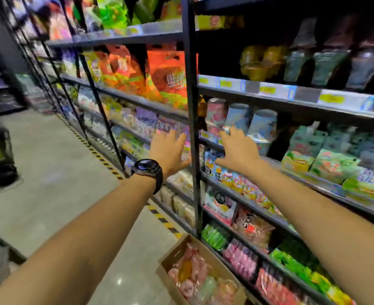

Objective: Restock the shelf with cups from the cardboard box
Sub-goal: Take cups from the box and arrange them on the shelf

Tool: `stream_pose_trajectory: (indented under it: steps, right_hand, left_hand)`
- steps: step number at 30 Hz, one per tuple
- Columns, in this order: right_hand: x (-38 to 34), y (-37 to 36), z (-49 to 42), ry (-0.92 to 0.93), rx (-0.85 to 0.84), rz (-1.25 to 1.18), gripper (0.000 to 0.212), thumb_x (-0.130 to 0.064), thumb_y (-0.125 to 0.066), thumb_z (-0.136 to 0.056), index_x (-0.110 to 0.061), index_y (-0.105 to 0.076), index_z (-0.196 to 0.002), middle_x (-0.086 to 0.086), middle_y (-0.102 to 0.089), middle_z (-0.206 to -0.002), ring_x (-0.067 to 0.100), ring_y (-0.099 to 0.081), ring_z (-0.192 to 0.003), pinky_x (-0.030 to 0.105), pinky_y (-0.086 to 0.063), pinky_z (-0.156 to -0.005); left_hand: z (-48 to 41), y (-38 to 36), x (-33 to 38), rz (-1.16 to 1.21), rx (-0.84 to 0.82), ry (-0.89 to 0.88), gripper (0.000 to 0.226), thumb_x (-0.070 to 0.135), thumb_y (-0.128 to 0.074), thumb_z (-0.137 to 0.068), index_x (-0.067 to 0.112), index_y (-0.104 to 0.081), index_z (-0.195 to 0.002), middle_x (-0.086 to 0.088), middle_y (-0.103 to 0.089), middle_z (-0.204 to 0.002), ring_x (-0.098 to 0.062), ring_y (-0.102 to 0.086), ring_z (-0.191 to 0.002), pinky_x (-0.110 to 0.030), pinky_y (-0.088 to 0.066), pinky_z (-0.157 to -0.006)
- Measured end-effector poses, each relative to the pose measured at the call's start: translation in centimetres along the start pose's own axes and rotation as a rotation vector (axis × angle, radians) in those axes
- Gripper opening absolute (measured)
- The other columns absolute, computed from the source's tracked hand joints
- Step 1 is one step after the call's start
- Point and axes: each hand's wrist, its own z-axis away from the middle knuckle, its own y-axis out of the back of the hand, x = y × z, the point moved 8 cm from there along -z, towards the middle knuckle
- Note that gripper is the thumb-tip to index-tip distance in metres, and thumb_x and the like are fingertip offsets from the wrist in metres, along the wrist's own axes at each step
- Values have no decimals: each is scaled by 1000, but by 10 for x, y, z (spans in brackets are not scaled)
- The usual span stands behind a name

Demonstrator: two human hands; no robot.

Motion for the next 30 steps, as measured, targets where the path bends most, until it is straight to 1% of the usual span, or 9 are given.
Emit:
stream_pose_trajectory:
  steps: [2, 4, 7, 11, 14, 17, 26, 28, 30]
  right_hand:
    - [-24, -28, 0, -4, -44, -26, 66, -49, -66, -78, -11, -43, -127, 14, -41, -128, 35, -42, -119, 42, -45, -84]
    - [-47, -57, 2, -18, -94, -16, 73, -50, -66, -78, -12, -40, -134, 15, -40, -132, 36, -42, -121, 45, -46, -88]
    - [-75, -105, 11, -71, -179, 1, 81, -52, -66, -79, -14, -33, -142, 15, -37, -136, 35, -40, -124, 45, -45, -89]
    - [-97, -164, 35, -136, -262, -36, 79, -52, -64, -81, -12, -33, -143, 15, -36, -138, 35, -39, -125, 45, -45, -90]
    - [-100, -203, 63, -188, -345, -51, 73, -46, -66, -80, -12, -37, -138, 13, -40, -131, 33, -40, -123, 45, -46, -89]
    - [-94, -243, 87, -237, -424, -78, 75, -47, -67, -80, -13, -36, -139, 12, -38, -134, 33, -38, -125, 43, -44, -93]
    - [-76, -407, 152, -352, -670, -176, 76, -53, -63, -79, -15, -37, -140, 10, -38, -139, 30, -40, -126, 42, -43, -97]
    - [-77, -461, 162, -367, -762, -201, 84, -62, -58, -78, -18, -30, -144, 7, -35, -142, 30, -37, -128, 43, -41, -100]
    - [-78, -515, 172, -361, -807, -190, 82, -61, -53, -80, -20, -29, -147, 10, -33, -147, 31, -36, -130, 44, -40, -103]
  left_hand:
    - [16, -28, -14, 27, -36, -10, 67, 54, -52, -92, 14, -32, -141, -15, -41, -134, -38, -48, -114, -43, -48, -74]
    - [29, -58, -27, 33, -93, -38, 71, 53, -53, -93, 13, -27, -146, -17, -36, -142, -40, -47, -118, -47, -49, -79]
    - [45, -108, -45, 50, -157, -90, 68, 52, -52, -93, 12, -29, -144, -17, -40, -138, -41, -48, -116, -50, -49, -85]
    - [65, -174, -64, 56, -259, -95, 69, 55, -52, -90, 14, -30, -140, -16, -39, -139, -40, -45, -121, -51, -47, -88]
    - [80, -217, -61, 122, -359, -114, 71, 55, -52, -89, 13, -29, -142, -15, -36, -143, -39, -42, -127, -48, -47, -90]
    - [94, -258, -53, 152, -449, -119, 77, 57, -53, -89, 13, -26, -145, -15, -35, -146, -38, -45, -125, -48, -46, -89]
    - [148, -406, 12, 273, -688, -105, 61, 54, -53, -86, 19, -38, -133, -6, -46, -121, -31, -51, -103, -42, -47, -80]
    - [158, -447, 26, 269, -750, -121, 59, 52, -53, -86, 19, -38, -133, -5, -45, -124, -30, -50, -106, -42, -47, -83]
    - [172, -493, 41, 270, -804, -160, 65, 53, -55, -85, 20, -35, -136, -5, -43, -128, -29, -48, -110, -42, -47, -85]
